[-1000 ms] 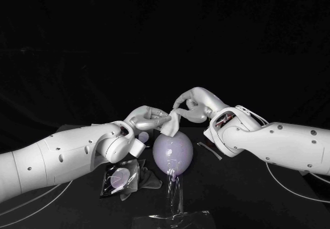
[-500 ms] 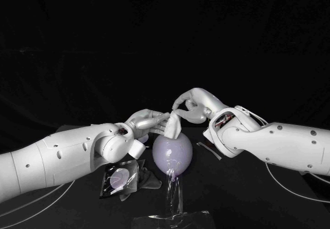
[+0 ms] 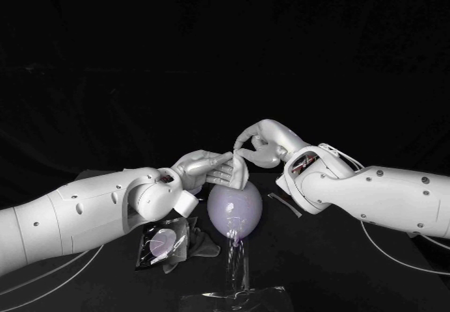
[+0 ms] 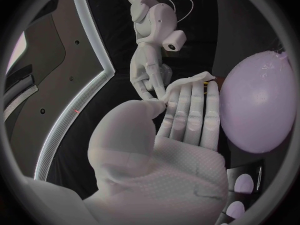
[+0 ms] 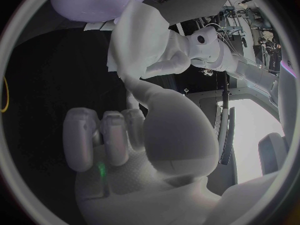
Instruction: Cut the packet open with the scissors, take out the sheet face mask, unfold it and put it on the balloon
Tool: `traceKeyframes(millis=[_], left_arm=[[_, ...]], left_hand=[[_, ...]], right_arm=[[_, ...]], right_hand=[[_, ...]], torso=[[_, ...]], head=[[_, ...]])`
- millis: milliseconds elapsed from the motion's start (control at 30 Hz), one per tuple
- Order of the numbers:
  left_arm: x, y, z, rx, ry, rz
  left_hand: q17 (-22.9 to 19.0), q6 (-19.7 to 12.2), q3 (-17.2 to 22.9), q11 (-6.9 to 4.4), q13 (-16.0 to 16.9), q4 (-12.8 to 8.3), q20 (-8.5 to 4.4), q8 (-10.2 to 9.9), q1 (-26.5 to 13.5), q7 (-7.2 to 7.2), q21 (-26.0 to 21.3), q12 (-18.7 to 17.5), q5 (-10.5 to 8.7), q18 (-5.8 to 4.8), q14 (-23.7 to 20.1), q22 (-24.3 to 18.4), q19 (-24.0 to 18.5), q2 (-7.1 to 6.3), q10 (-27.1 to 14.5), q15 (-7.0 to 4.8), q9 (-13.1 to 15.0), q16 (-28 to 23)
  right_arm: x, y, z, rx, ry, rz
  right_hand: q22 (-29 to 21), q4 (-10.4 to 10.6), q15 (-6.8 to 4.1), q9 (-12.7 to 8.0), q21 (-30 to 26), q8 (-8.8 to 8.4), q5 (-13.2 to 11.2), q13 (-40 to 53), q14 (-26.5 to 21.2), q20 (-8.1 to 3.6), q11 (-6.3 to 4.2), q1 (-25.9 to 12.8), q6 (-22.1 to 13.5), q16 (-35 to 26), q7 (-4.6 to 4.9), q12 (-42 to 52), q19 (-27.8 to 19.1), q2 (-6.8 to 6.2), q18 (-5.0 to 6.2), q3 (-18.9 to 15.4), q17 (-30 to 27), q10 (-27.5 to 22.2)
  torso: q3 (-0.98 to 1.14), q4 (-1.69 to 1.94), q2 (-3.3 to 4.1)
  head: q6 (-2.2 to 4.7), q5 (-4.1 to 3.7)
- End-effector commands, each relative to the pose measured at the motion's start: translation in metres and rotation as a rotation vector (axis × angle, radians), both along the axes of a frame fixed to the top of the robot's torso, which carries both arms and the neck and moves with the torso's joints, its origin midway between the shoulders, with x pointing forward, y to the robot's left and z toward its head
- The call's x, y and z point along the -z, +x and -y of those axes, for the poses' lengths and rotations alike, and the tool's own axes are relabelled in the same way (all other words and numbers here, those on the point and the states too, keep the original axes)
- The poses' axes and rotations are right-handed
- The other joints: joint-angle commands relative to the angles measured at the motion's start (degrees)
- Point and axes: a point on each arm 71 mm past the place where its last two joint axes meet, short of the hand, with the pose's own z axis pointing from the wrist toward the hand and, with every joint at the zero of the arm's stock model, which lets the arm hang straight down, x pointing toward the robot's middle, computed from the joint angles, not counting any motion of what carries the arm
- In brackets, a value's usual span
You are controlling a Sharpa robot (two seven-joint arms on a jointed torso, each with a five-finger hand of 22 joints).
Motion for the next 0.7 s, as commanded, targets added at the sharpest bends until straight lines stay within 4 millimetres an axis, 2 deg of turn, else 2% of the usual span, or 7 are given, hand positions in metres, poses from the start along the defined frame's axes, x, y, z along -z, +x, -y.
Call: traceKeyframes(millis=[33, 67, 100, 167, 300, 367, 700], left_arm=[[-0.0014, -0.002, 0.0029, 0.03, -0.028, -0.019], [-0.0013, -0.0019, 0.0026, 0.029, -0.028, -0.019], [-0.0013, -0.0018, 0.0024, 0.029, -0.027, -0.019], [-0.0012, -0.0017, 0.0019, 0.027, -0.027, -0.019], [-0.0009, -0.0013, 0.0007, 0.024, -0.021, -0.016], [-0.0008, -0.0011, 0.0003, 0.023, -0.016, -0.014], [0.0008, 0.0, -0.001, 0.013, 0.029, 0.005]], left_hand=[[0.13, 0.3, -0.66, -0.37, 0.08, -0.58, 0.54, -0.12, 0.98, -0.29, -0.42, -0.05, -0.06, 0.36, 0.22, -0.11, -0.09, -1.92, -0.23, -0.01, 0.11, -0.28], [0.14, 0.29, -1.21, -0.42, 0.07, -1.51, 0.58, -0.02, 1.79, -0.38, -0.54, -0.1, -0.06, 0.34, 0.11, -0.16, -0.18, -3.46, -0.3, 0.0, 0.2, -0.37], [0.14, 0.29, -1.21, -0.42, 0.07, -1.51, 0.58, -0.02, 1.79, -0.38, -0.54, -0.1, -0.06, 0.34, 0.11, -0.16, -0.18, -3.46, -0.3, 0.0, 0.2, -0.37], [0.19, 0.24, -2.35, -0.4, 0.03, -3.58, 0.7, 0.18, 3.98, -0.4, -0.87, -0.24, -0.08, 0.32, -0.24, -0.23, -0.4, -6.18, -0.49, 0.05, 0.42, -0.67], [0.22, 0.16, -3.07, -0.34, -0.01, -4.71, 0.82, 0.26, 5.37, -0.36, -1.16, -0.34, -0.07, 0.31, -0.55, -0.28, -0.63, -7.42, -0.59, 0.15, 0.54, -0.93], [0.27, 0.05, -4.09, -0.27, -0.05, -6.19, 0.96, 0.28, 6.8, -0.26, -1.46, -0.42, -0.07, 0.29, -0.8, -0.31, -0.9, -9.48, -0.68, 0.22, 0.61, -1.15], [0.45, -0.3, -6.4, 0.0, -0.07, -7.2, 1.28, -0.02, 7.75, 0.11, -2.07, -0.53, -0.07, 0.31, -1.05, -0.29, -1.37, -12.09, -0.83, 0.44, 0.53, -1.47]], right_arm=[[0.0002, -0.0001, -0.0011, -0.006, -0.019, 0.002], [0.0002, 0.0, -0.0011, -0.005, -0.02, 0.002], [0.0002, 0.0001, -0.001, -0.004, -0.02, 0.002], [0.0003, 0.0003, -0.0007, -0.001, -0.021, 0.002], [0.0003, 0.0007, -0.0001, 0.003, -0.022, 0.002], [0.0003, 0.0007, -0.0001, 0.004, -0.022, 0.002], [0.0003, 0.0, -0.0007, 0.005, -0.022, 0.001]], right_hand=[[13.4, -0.03, -0.28, 0.1, 0.32, 0.33, 0.39, 12.03, 6.08, 0.03, -0.39, -0.29, 0.28, 0.24, 0.17, 0.29, 3.36, 0.19, -0.41, 0.23, 15.05, 4.25], [13.4, -0.04, -0.28, 0.13, 0.33, 0.35, 0.39, 12.03, 6.08, 0.03, -0.39, -0.3, 0.26, 0.24, 0.17, 0.3, 3.36, 0.2, -0.41, 0.26, 15.05, 4.25], [13.4, -0.05, -0.28, 0.19, 0.35, 0.39, 0.39, 12.03, 6.08, 0.03, -0.39, -0.33, 0.22, 0.24, 0.17, 0.3, 3.37, 0.22, -0.42, 0.31, 15.05, 4.25], [13.4, -0.05, -0.28, 0.19, 0.35, 0.39, 0.39, 12.03, 6.08, 0.03, -0.39, -0.33, 0.22, 0.24, 0.17, 0.3, 3.37, 0.22, -0.42, 0.31, 15.05, 4.25], [13.4, -0.05, -0.28, 0.19, 0.35, 0.39, 0.39, 12.03, 6.08, 0.03, -0.39, -0.33, 0.22, 0.24, 0.17, 0.3, 3.37, 0.22, -0.42, 0.31, 15.05, 4.25], [13.42, -0.06, -0.28, 0.21, 0.4, 0.41, 0.39, 12.04, 6.08, 0.03, -0.39, -0.34, 0.21, 0.24, 0.17, 0.31, 3.4, 0.22, -0.43, 0.32, 15.05, 4.25], [13.42, -0.06, -0.28, 0.21, 0.4, 0.41, 0.39, 12.04, 6.08, 0.03, -0.39, -0.34, 0.21, 0.24, 0.17, 0.31, 3.4, 0.22, -0.43, 0.32, 15.05, 4.25]], torso=[[0.02, -0.02, -0.04], [0.02, -0.01, -0.04], [0.03, -0.02, -0.05], [0.04, -0.02, -0.03], [0.03, -0.02, 0.0], [0.03, -0.03, 0.01], [0.0, 0.0, -0.05]], head=[[-0.03, 0.0], [-0.02, -0.01], [-0.02, -0.02], [-0.01, -0.04], [-0.05, -0.08], [-0.09, -0.11], [-0.16, -0.09]])
